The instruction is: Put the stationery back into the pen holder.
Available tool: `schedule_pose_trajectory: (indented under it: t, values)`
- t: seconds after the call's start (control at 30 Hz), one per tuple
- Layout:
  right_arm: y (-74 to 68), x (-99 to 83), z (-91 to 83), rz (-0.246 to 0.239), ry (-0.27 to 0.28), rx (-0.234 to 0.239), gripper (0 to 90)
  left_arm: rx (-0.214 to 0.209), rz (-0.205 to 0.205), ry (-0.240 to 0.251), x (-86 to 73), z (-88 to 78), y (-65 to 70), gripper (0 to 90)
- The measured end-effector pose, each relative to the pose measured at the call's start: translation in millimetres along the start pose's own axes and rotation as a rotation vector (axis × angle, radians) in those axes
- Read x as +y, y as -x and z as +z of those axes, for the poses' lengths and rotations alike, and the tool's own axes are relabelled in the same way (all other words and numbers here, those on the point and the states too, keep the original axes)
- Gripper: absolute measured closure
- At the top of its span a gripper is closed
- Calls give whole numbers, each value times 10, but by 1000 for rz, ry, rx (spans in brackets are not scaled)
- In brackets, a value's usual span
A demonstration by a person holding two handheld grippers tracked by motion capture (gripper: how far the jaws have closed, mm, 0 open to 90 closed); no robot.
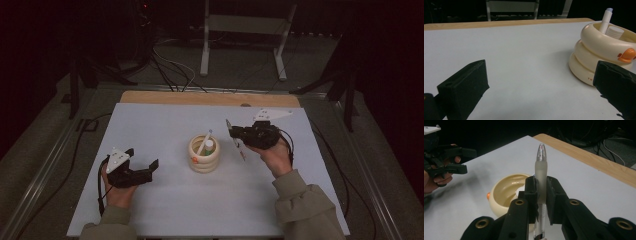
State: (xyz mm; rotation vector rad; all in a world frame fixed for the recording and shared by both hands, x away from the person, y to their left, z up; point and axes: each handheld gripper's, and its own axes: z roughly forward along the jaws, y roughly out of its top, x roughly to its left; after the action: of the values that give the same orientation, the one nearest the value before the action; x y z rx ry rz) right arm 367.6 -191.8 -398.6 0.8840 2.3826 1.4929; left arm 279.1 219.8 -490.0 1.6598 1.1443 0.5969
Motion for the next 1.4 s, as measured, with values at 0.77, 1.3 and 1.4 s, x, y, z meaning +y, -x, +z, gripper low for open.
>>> schedule_pose_trajectory:
  t: [0.77, 1.3, 1.4]
  values:
    - [-76, 176, 105, -4, 31, 9, 810, 2, -7, 1, -4, -1, -13, 4]
    - [-112, 263, 224, 6, 65, 16, 809, 2, -11, 0, -8, 8, -17, 4]
    - [-127, 275, 241, 1, 72, 20, 809, 4, -12, -1, -8, 11, -17, 4]
